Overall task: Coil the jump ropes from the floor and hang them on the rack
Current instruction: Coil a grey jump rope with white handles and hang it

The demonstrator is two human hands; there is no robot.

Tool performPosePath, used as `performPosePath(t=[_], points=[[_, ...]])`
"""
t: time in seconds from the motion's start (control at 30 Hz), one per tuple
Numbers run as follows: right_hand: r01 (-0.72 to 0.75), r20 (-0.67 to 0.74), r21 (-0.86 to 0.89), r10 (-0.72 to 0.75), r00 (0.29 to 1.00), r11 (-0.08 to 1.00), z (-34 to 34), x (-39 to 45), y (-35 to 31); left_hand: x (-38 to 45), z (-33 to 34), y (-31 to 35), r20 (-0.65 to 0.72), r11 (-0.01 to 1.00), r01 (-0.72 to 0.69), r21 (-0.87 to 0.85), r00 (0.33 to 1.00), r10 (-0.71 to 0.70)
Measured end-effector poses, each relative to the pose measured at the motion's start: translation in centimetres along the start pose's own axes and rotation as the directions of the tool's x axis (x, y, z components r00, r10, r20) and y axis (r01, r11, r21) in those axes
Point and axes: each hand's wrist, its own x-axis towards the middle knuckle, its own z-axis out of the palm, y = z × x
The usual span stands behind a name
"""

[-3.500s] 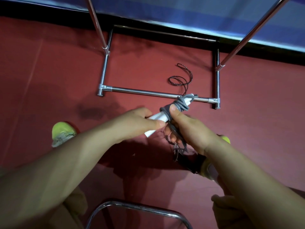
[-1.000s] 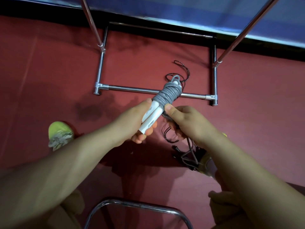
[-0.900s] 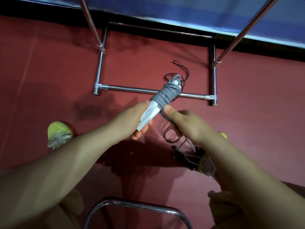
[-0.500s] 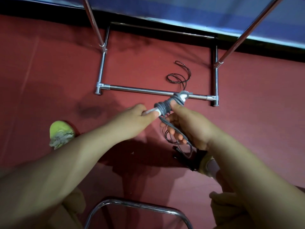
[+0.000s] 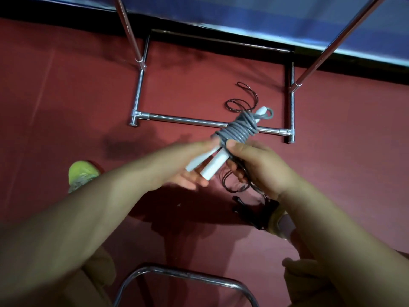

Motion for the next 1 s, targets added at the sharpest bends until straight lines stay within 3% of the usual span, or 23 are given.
performPosePath(t=[0.07,0.13,0.3,0.37,0.47,0.63,0.8,1.0], points=[[0.066,0.06,0.036,-0.068,0.996,0.997,-0.2,-0.1,-0.3,0.0,-0.5,0.1,0.192,0.976,0.095,-0.198,0.98,-0.057],[0.111,0.103,0.05,-0.116,0.988,0.993,-0.4,-0.3,-0.7,-0.1,-0.8,0.1,0.324,0.93,0.143,-0.338,0.946,-0.027],[0.137,0.045,-0.102,-0.133,0.99,0.985,-0.6,-0.5,-1.1,-0.6,-0.3,0.4,0.44,0.885,0.225,-0.408,0.898,-0.026],[0.073,-0.013,-0.203,-0.077,0.997,0.976,-0.4,-0.5,-1.0,-0.4,0.1,0.5,0.361,0.909,0.202,-0.364,0.93,-0.063],[-0.076,-0.096,-0.363,0.044,0.994,0.929,-0.1,-0.3,-0.6,0.0,1.3,0.3,0.128,0.976,0.103,-0.191,0.989,-0.079],[-0.12,-0.118,-0.444,0.075,0.99,0.888,-0.1,-0.2,-0.5,0.4,1.9,-0.2,-0.151,0.996,-0.04,0.085,0.987,0.053],[-0.253,-0.116,-0.45,0.225,0.967,0.857,0.0,-0.2,-0.6,1.0,1.3,-0.9,-0.208,0.976,-0.053,0.212,0.973,0.098],[-0.319,-0.129,-0.417,0.292,0.948,0.851,-0.2,-0.4,-0.7,1.3,0.6,-1.1,-0.287,0.921,-0.064,0.384,0.94,0.184]])
